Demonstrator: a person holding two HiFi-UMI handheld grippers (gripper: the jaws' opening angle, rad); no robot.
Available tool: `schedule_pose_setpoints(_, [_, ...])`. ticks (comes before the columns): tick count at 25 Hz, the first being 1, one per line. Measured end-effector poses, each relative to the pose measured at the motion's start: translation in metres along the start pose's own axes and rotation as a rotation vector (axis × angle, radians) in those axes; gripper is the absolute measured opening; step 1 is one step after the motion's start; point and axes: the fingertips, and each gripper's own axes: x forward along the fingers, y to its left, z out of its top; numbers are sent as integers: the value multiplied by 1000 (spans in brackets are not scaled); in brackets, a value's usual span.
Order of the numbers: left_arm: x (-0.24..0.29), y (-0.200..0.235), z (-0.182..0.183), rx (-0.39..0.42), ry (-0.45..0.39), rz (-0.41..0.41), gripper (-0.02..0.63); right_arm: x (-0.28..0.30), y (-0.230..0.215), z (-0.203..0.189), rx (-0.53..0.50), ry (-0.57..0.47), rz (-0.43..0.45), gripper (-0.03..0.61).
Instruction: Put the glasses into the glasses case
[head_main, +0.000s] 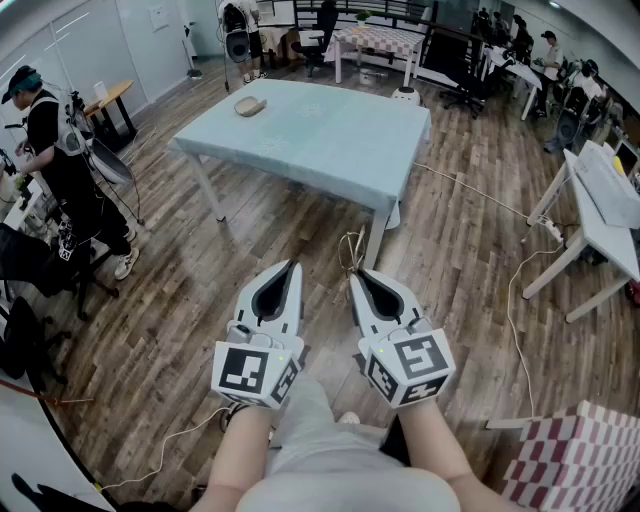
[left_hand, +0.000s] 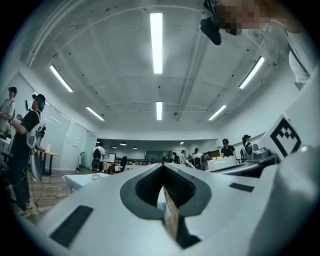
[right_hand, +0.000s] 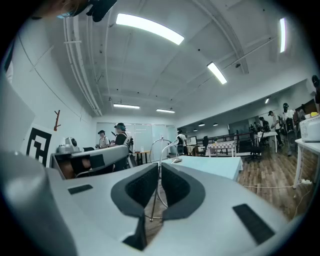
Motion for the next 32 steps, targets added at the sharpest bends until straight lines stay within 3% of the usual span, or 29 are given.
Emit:
schedule_pose_setpoints(14, [21,17,-11,1,23,-21,7,25,-10,-8,-11,17,-14,26])
schedule_pose_setpoints(32, [80,122,-33,-64,44,24,6,147,-13,-9,27,51,16,26])
